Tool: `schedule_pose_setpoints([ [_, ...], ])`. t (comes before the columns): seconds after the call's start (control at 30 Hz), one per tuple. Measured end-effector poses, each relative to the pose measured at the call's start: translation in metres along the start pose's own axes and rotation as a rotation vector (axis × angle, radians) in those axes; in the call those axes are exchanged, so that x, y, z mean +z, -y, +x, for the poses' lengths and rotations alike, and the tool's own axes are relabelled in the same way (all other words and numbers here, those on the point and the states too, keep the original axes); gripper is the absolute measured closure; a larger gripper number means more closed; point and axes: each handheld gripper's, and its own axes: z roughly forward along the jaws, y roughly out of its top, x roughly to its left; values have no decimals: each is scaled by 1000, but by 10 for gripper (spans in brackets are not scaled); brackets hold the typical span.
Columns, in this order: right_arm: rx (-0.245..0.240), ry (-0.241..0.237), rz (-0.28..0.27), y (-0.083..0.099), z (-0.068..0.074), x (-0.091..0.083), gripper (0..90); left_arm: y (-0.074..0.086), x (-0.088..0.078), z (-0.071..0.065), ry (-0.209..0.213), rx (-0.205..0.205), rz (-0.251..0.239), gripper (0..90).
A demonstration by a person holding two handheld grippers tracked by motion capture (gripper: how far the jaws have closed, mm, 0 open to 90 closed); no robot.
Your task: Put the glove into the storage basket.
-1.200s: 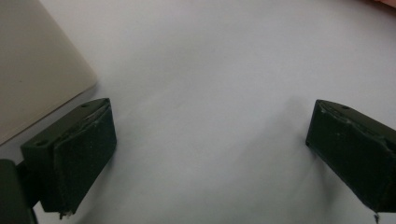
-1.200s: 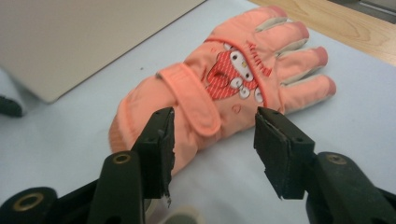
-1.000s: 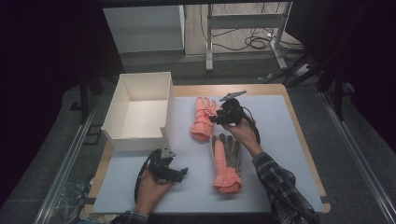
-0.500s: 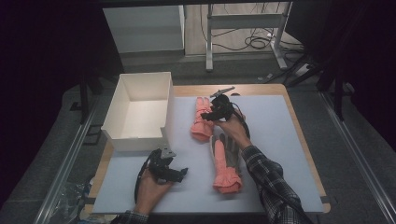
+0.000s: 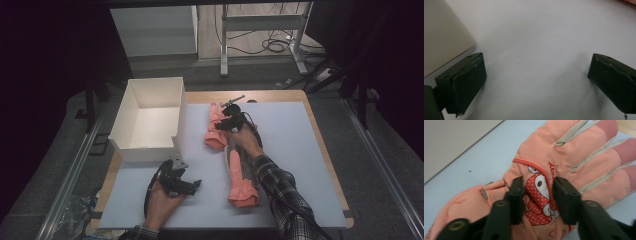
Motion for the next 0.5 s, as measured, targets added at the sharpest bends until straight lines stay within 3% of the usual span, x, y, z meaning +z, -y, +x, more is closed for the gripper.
schedule_pose_setpoints([
  [0.2,-37,56,14,-3,8,-4,825,0,0,0,0,0,0,16],
  [0.37,1,14,-12,-6,2,-12,851,0,0,0,0,0,0,16],
  [0.5,-8,4,-35,-9,2,-20,851,0,0,0,0,0,1,16],
])
